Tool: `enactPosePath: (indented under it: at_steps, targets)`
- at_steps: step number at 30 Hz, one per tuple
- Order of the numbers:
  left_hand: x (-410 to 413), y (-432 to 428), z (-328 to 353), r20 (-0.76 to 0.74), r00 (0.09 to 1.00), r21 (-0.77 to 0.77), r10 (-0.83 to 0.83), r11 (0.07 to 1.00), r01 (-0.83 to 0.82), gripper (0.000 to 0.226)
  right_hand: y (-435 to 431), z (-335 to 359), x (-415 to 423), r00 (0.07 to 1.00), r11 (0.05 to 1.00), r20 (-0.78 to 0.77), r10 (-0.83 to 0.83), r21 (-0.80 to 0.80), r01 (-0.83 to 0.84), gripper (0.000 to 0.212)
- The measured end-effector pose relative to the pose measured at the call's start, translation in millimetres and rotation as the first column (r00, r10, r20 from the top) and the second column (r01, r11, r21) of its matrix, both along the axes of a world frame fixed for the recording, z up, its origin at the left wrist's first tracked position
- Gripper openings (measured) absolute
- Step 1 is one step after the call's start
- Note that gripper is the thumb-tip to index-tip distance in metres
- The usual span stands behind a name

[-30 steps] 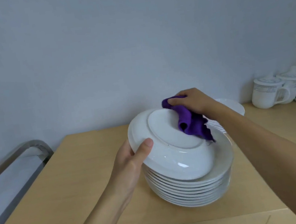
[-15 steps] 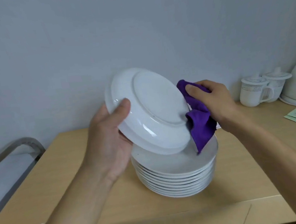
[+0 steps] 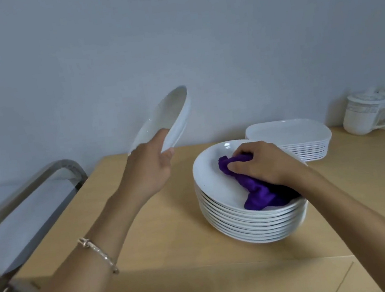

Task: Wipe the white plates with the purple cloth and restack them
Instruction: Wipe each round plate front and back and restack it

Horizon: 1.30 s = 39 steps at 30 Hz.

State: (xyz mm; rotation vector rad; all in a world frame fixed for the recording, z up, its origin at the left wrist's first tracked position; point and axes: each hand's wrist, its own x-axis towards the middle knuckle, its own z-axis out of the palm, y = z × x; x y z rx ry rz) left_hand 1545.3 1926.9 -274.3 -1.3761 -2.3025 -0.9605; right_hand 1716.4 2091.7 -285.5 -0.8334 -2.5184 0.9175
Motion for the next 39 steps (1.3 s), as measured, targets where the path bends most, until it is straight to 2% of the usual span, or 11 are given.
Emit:
enactPosePath:
  at_steps: [4, 9, 19, 25, 27, 29, 32, 34, 35, 37, 39]
  targets:
    - [-15, 6, -35, -0.099, 0.994, -0.253, 0.050, 0.965, -0.073, 0.026, 0, -1, 0, 1.000, 1.000, 0.027, 0.008, 0.008, -0.008, 0.014]
    - [-26, 12, -66, -0.179, 0.980, -0.450, 0.084, 0.879, -0.158, 0.033, 0, -3, -2, 0.999, 1.000, 0.035, 0.011, 0.023, -0.012, 0.015]
    - [-37, 25, -93, -0.209, 0.978, -0.603, -0.015, 0.790, -0.117, 0.041, 1, -3, -1, 0.998, 0.998, 0.045, 0.036, 0.040, -0.038, 0.010]
    - [-37, 26, -90, -0.075, 0.997, -0.692, -0.022, 0.721, -0.037, 0.032, 1, -4, -1, 0.997, 0.997, 0.054, 0.055, 0.060, -0.058, 0.013]
    - [-35, 26, -88, -0.028, 1.000, -0.729, -0.010, 0.684, -0.014, 0.042, 1, -4, 0, 0.992, 0.994, 0.089, 0.089, 0.062, -0.095, 0.018]
    - [-23, 22, -79, 0.034, 0.999, -0.645, -0.006, 0.764, 0.026, 0.054, 2, -3, 2, 0.980, 0.987, 0.169, 0.105, 0.104, -0.123, 0.028]
    - [3, 11, -56, 0.361, 0.932, -0.223, -0.027, 0.968, 0.115, 0.048, -1, -1, 6, 0.942, 0.965, 0.333, 0.032, 0.236, -0.116, 0.050]
    - [19, 0, -43, 0.604, 0.779, 0.005, -0.170, 0.978, 0.209, 0.054, -4, 0, 8, 0.935, 0.958, 0.352, 0.033, 0.257, -0.130, 0.054]
    - [26, -4, -40, 0.673, 0.707, 0.045, -0.219, 0.965, 0.257, 0.066, -6, 2, 9, 0.937, 0.954, 0.344, 0.052, 0.259, -0.148, 0.053]
    - [33, -9, -37, 0.701, 0.663, 0.037, -0.263, 0.942, 0.335, 0.103, -7, 6, 15, 0.941, 0.949, 0.319, 0.114, 0.246, -0.198, 0.049]
    - [35, -7, -41, 0.698, 0.651, 0.018, -0.298, 0.916, 0.400, 0.126, -9, 12, 26, 0.930, 0.940, 0.306, 0.205, 0.201, -0.274, 0.043]
